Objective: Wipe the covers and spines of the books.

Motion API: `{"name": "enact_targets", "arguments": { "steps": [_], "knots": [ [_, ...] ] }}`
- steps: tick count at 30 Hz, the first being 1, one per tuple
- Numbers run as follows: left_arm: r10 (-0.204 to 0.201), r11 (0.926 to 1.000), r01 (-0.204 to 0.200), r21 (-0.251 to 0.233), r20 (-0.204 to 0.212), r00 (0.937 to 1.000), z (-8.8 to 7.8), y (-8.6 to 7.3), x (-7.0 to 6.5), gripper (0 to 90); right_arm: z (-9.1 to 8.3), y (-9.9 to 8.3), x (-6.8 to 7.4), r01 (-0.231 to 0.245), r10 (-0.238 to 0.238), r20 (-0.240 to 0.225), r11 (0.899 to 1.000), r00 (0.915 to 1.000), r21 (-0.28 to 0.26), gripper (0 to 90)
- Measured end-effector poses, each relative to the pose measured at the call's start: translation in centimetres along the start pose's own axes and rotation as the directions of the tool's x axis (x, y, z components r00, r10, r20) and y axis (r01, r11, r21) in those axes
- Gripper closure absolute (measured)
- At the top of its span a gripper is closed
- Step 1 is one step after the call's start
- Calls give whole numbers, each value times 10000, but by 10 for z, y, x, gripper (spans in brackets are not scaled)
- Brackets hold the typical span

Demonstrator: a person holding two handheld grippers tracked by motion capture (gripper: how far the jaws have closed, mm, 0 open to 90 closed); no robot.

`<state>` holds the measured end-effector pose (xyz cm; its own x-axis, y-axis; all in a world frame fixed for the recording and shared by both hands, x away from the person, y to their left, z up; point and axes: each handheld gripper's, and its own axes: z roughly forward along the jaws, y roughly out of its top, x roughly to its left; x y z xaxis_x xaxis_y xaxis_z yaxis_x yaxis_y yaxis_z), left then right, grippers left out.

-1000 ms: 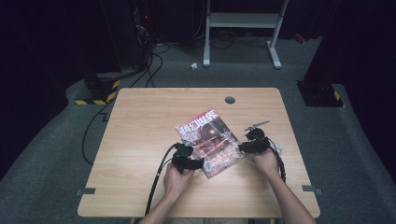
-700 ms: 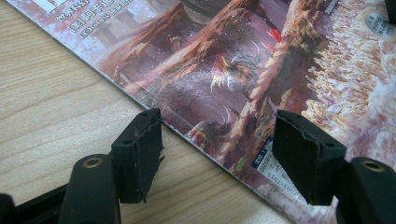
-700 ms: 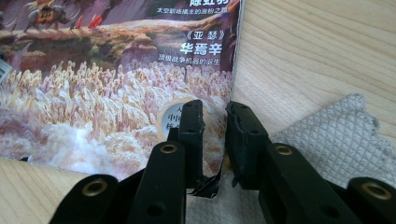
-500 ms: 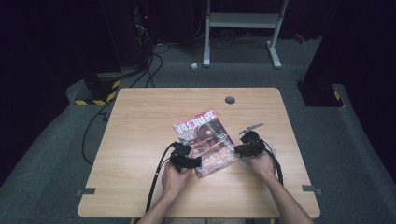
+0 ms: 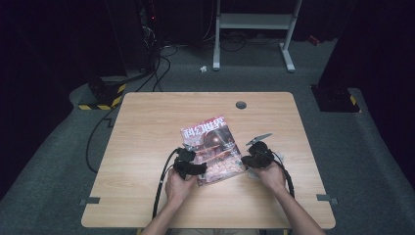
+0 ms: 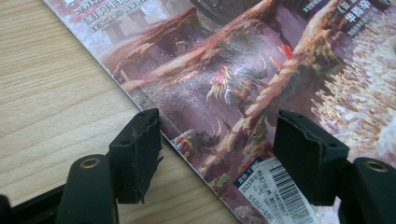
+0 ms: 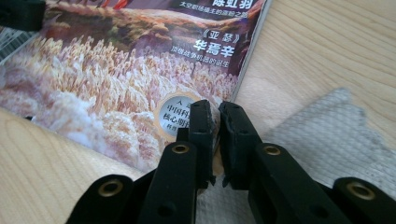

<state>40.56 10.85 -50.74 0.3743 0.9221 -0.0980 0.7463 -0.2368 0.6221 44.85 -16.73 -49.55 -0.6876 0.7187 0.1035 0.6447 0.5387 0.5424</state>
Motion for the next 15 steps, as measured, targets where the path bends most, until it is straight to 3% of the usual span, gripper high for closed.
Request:
{"name": "enact_targets", "arguments": {
  "steps": [5,15],
  "knots": [
    [-230,9997,230,-29,-49,9997,0,1,10,313,2,-1,9,310,-312,-198,9995,9993,-77,848],
    [-150,9994,149,-321,-51,9999,3,2,22,312,4,-3,25,744,-752,-439,9971,9962,-185,852]
  ]
}}
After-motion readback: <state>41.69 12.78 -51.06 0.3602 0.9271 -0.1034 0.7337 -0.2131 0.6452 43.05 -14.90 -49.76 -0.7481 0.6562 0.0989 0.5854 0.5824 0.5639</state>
